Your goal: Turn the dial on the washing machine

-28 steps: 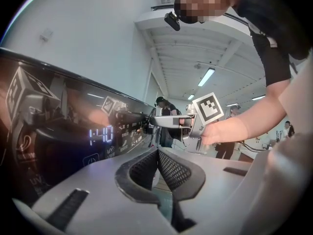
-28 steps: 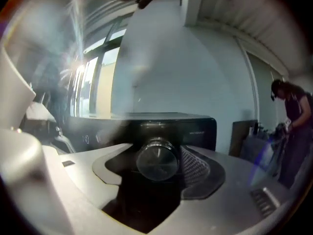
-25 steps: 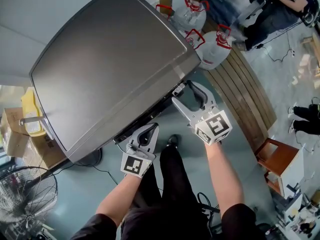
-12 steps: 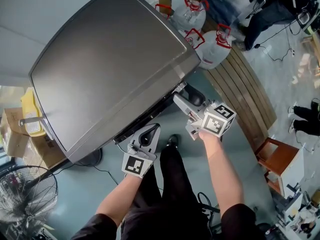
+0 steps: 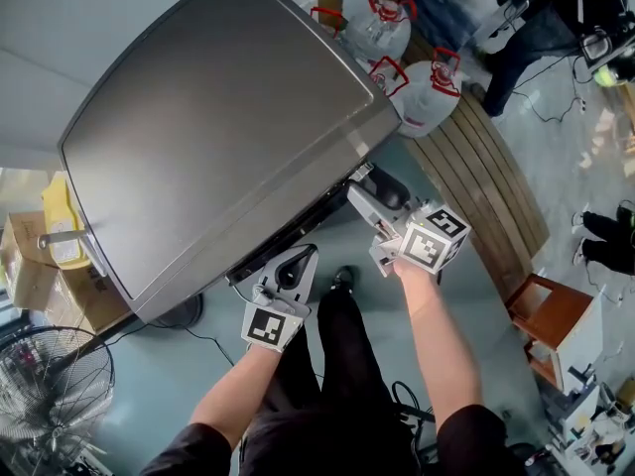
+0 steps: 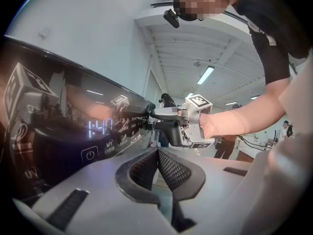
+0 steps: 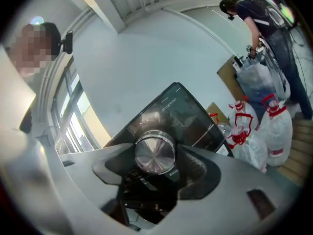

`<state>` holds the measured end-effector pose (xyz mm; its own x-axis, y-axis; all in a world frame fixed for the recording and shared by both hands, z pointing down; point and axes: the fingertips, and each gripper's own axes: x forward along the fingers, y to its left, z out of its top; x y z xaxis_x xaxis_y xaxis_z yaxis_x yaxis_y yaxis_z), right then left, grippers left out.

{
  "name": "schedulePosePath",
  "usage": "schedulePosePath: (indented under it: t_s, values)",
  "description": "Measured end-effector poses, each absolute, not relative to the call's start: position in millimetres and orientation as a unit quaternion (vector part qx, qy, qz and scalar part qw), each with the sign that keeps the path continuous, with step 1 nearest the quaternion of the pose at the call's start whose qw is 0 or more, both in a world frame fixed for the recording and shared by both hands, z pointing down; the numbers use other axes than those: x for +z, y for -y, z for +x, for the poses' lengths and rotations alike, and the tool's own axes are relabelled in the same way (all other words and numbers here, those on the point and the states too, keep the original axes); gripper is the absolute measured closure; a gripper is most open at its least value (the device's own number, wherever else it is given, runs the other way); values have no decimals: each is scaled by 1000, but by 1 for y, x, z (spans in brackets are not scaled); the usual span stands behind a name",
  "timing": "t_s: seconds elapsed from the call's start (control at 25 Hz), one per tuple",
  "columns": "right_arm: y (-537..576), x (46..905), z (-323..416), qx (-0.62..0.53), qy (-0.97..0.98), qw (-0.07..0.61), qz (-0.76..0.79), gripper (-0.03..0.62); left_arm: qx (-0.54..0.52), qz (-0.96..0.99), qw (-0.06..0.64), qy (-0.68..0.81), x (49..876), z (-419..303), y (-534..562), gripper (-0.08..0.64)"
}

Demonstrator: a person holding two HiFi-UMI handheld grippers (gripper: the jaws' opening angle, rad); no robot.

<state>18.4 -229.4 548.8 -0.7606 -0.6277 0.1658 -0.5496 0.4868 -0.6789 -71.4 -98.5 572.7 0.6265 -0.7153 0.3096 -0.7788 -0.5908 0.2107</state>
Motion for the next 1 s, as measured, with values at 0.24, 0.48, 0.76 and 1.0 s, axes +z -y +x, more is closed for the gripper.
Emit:
schedulePosePath:
  t_s: [0.24, 0.48, 0.76, 1.0]
  values:
    - [226, 544, 14, -242, -896, -31, -370, 311, 96, 887, 166, 420, 573, -69, 98, 545]
    - [225, 542, 11, -146, -908, -87, -383, 311, 99, 887, 164, 421, 574, -73, 96, 545]
    - [222, 538, 5, -72, -902, -145, -400, 311, 103, 888, 161, 418, 575, -71, 96, 545]
    - [220, 537, 2, -19, -897, -177, -405, 311, 102, 888, 164, 418, 576, -70, 95, 545]
